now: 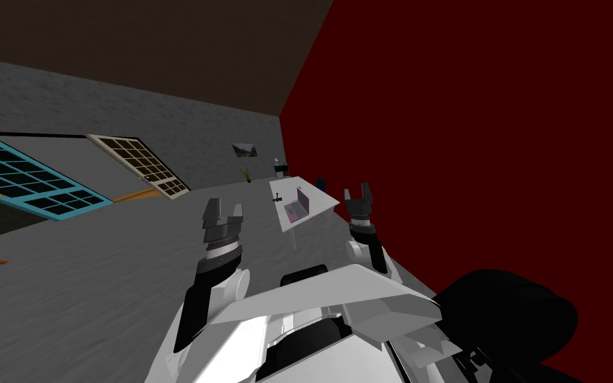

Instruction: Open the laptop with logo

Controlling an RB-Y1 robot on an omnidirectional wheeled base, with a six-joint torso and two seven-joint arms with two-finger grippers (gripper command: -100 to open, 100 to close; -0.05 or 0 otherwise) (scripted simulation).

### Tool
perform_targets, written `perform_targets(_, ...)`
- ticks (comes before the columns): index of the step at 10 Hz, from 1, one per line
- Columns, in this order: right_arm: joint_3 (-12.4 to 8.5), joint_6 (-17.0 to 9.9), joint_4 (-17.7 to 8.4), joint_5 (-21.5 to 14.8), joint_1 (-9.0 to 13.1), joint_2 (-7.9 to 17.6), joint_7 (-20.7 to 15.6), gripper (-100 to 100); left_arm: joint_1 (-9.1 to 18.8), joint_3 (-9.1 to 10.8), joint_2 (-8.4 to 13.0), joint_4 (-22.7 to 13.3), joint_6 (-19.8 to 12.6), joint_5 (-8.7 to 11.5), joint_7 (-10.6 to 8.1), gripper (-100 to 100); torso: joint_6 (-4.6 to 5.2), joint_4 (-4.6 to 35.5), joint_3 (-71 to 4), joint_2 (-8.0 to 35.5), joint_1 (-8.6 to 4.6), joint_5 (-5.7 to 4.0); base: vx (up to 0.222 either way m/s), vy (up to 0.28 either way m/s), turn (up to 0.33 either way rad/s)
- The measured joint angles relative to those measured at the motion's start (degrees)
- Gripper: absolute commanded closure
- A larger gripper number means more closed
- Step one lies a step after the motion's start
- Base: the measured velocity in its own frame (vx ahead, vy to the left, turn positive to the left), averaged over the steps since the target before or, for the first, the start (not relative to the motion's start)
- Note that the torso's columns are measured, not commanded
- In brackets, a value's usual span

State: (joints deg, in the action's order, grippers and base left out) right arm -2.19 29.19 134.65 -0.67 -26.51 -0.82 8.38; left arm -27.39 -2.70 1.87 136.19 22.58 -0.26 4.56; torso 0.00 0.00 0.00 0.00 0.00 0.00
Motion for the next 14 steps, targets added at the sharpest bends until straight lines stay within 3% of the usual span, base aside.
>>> perform_targets(2, 0.00, 0.00, 0.00, 0.00, 0.00, 0.00, 0.00, 0, 0.00, 0.00, 0.00, 0.00, 0.00, 0.00, 0.00, 0, 0.00, 6.00, -12.00, 5.97, 0.00, 0.00, 0.000, 0.000, 0.000)
perform_targets(9, 0.00, 0.01, 0.02, 0.00, 0.00, 0.00, 0.00, 0, 0.00, 0.00, 0.00, 0.02, 0.01, 0.00, 0.00, 0, 0.00, 35.37, -70.73, 35.39, 0.00, 0.00, 0.000, 0.000, 0.000)
perform_targets(10, 0.00, 0.01, 0.02, 0.00, 0.00, 0.00, 0.00, 0, 0.00, 0.00, 0.00, 0.02, 0.01, 0.00, 0.00, -100, 0.00, 39.60, -79.19, 39.62, 0.00, 0.00, 0.044, -0.053, 0.037)
perform_targets(11, 0.00, 0.00, 0.00, 0.00, -0.01, -0.01, 0.00, 0, 0.08, 0.14, 1.05, 0.06, -0.50, -0.11, 0.15, -100, 0.00, 41.47, -83.20, 41.44, -0.15, -0.03, 0.066, -0.086, 0.045)
perform_targets(14, 0.01, 0.01, 0.00, 0.00, -0.02, -0.02, 0.00, 0, 0.52, 1.38, 4.10, -0.21, -3.34, -0.50, 0.94, -100, 0.01, 42.20, -84.70, 42.05, -0.23, -0.07, 0.122, -0.176, 0.072)
